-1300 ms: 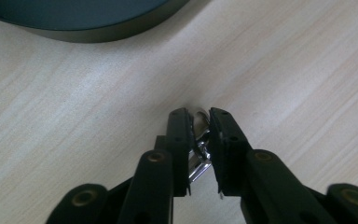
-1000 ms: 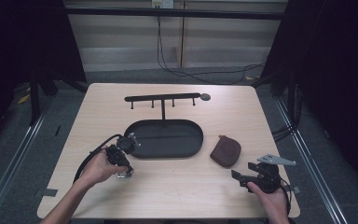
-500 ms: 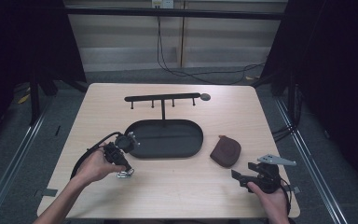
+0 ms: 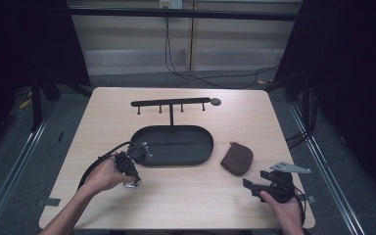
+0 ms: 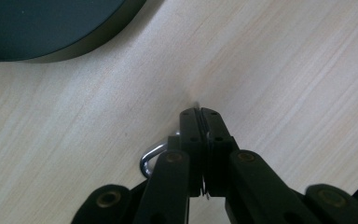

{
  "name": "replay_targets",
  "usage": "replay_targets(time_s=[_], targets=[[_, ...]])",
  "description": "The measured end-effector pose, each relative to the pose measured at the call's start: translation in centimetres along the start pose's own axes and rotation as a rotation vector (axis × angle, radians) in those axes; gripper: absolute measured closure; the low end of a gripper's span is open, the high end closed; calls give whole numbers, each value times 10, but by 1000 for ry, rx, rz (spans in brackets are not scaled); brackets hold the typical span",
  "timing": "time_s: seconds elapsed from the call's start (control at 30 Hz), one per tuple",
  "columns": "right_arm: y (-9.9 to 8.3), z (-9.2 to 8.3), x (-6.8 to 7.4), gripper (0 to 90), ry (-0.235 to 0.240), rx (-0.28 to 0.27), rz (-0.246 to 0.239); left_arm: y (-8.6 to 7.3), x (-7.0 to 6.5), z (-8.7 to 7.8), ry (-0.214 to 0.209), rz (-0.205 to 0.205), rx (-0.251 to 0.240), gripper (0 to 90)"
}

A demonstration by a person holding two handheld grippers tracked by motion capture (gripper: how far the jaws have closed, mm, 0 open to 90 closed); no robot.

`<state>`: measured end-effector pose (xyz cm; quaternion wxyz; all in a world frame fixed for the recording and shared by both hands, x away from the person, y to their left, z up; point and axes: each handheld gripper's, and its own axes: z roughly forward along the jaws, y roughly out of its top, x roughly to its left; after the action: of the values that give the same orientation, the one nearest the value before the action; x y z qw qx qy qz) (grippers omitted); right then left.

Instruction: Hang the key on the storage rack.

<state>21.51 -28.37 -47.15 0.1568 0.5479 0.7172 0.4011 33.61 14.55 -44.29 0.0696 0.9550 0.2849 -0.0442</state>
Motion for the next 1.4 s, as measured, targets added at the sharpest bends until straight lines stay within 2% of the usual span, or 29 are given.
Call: replay_targets(time_s=[0.23,0.33,0.4,0.47,0.53,0.77,0.87,1.07,1.13,1.2,1.3,1.33,1.4], targets=[[0,0,0,182,-2,1,1,-2,-2,-12,7,6,-7,893],[0,0,0,182,-2,1,2,-3,-4,-21,18,25,-12,893],[0,1,0,182,-3,3,2,-3,-4,-22,20,21,-15,893],[0,1,0,182,-3,2,1,-3,-5,-27,47,7,-34,894],[0,0,0,182,-3,2,1,-3,-5,-30,40,14,-21,894],[0,1,0,182,-3,3,1,-5,-5,-43,46,18,-38,894],[0,1,0,183,-6,3,1,-4,-5,-47,61,24,-19,894],[0,1,0,183,-5,3,1,-2,-7,-57,65,26,-28,894],[0,1,0,183,-4,6,3,-1,-7,-60,60,45,-11,894],[0,1,0,182,-2,12,4,0,-7,-62,64,41,-4,894],[0,1,0,182,-2,6,5,0,-7,-66,64,40,-18,894],[0,1,-1,182,-2,7,5,-1,-6,-70,82,46,-48,893],[0,1,0,182,-4,8,4,-1,-5,-72,84,42,-47,894]])
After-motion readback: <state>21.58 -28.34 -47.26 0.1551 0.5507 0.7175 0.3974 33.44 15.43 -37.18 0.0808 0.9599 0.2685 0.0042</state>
